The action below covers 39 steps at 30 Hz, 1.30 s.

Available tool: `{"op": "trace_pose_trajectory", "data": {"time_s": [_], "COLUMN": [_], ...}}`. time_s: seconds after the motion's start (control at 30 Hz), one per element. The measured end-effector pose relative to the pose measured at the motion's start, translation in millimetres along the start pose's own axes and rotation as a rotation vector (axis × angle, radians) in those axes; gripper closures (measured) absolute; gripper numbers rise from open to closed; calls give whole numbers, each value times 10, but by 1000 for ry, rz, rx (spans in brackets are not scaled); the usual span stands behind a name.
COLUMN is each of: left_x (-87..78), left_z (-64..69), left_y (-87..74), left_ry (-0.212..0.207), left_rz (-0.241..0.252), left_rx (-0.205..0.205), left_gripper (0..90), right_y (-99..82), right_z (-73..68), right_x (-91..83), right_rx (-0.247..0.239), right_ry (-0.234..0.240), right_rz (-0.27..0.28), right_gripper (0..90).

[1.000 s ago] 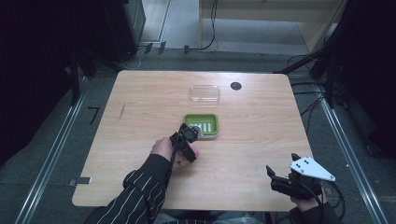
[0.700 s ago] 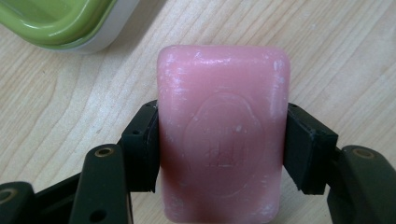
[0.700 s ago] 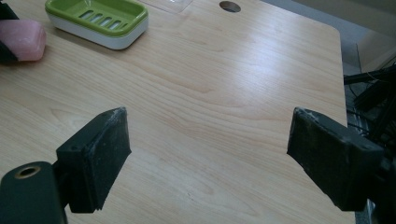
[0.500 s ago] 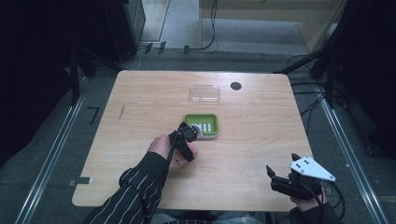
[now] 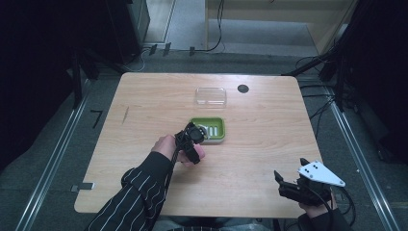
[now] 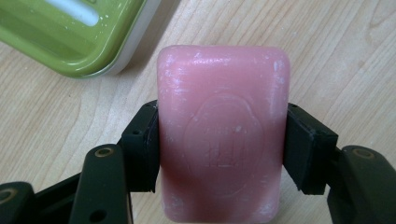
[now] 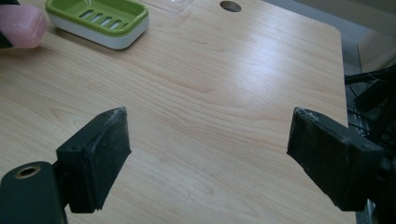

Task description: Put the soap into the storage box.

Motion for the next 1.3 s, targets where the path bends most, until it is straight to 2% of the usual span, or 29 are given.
{"op": "trace_pose_trajectory", "data": {"time_s": [0.23, 0.37, 0.5, 0.93, 0.97, 1.3], "left_x": [-36, -48, -69, -148, -145, -173], "left_z": [-14, -36, -58, -131, -129, -182], "left_y": [67, 100, 119, 228, 237, 280], "left_ry": [-5, -1, -5, -10, -11, -18], "left_rz": [0, 10, 2, 17, 24, 15], "left_rx": [40, 48, 82, 132, 125, 175], "left_gripper": [385, 385, 385, 385, 386, 385], "right_y": [-2, -2, -1, 0, 0, 0], "right_z": [3, 5, 2, 2, 2, 3], "right_x": [-4, -5, -4, 1, 1, -1], "right_rx": [2, 4, 2, 0, -1, 0], "right_ry": [0, -1, 0, 1, 2, -1], "right_rz": [0, 0, 0, 1, 0, 1], "right_gripper": [135, 135, 135, 135, 135, 135]}}
Point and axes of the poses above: each handheld gripper's, and its own axes: x roughly forward along the jaws, y roughly out of its top, z roughly to its right, the point moved 9 cm from there along x, roughly forward along the jaws, and after that the axes turned 11 degrees about z, right-handed, at the moved point
